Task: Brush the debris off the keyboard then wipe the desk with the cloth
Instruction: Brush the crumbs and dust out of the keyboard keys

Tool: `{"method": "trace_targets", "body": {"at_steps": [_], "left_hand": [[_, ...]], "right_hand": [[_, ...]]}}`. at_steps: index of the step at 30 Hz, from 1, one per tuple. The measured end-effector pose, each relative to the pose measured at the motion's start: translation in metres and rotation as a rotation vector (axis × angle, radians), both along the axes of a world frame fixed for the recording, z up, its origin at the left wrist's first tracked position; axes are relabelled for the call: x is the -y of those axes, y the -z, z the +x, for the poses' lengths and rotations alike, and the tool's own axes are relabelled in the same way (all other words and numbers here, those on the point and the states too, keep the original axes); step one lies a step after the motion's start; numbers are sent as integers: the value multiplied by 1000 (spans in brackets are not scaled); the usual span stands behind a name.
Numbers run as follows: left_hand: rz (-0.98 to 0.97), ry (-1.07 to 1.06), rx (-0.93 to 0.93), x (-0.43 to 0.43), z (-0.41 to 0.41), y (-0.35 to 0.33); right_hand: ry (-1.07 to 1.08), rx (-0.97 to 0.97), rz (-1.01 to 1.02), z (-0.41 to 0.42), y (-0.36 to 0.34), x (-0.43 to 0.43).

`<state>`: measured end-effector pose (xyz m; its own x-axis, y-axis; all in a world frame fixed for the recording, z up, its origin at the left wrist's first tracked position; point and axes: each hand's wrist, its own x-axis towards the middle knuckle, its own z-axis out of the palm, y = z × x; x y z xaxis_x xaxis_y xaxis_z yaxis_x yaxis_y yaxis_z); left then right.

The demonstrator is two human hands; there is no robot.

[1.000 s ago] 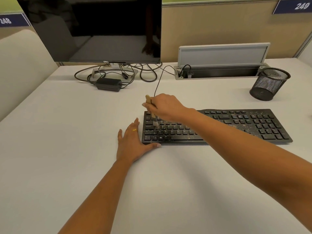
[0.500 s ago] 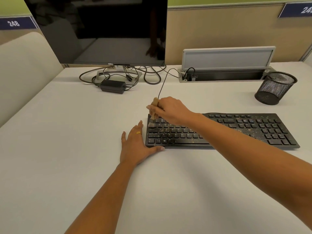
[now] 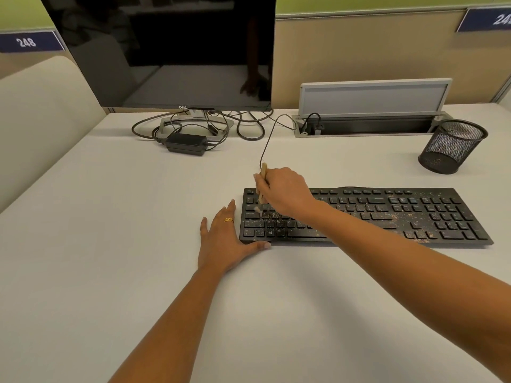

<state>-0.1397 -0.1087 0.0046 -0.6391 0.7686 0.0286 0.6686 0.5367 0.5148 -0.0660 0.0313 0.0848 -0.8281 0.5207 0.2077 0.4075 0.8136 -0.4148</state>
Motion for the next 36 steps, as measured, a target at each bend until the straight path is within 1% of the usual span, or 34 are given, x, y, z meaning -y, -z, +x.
{"method": "trace_targets", "body": {"at_steps": [5, 8, 12, 16, 20, 23, 26, 28, 30, 32, 34, 36], "left_hand": [[-4, 3, -5, 0, 0, 0], [-8, 3, -5, 0, 0, -1], [0, -2, -10, -1, 0, 0], [2, -8, -20, -1, -1, 2], [-7, -2, -26, -1, -2, 3], [-9, -2, -27, -2, -2, 3], [-11, 2, -18, -1, -2, 2], [-7, 0, -18, -1, -1, 1], [-9, -2, -18, 0, 0, 0], [-16, -2, -23, 0, 0, 0], [-17, 0, -29, 0, 0, 0], [-9, 1, -25, 0, 0, 0]], "right_hand": [[75, -66, -24, -2, -2, -4], [44, -34, -19, -3, -1, -1], [34, -78, -115, -9, -7, 1], [1, -33, -87, -12, -4, 8], [-17, -34, -133, -16, -8, 11], [-36, -54, -108, -17, -10, 10], [-100, 41, -67, -13, -10, 8], [-111, 46, -2, -10, -13, 6], [-145, 27, -1, -8, -16, 3], [-178, 73, 12, -4, -16, 1], [-158, 112, 62, 0, -16, -3], [-101, 60, 57, 1, -18, -9]]}}
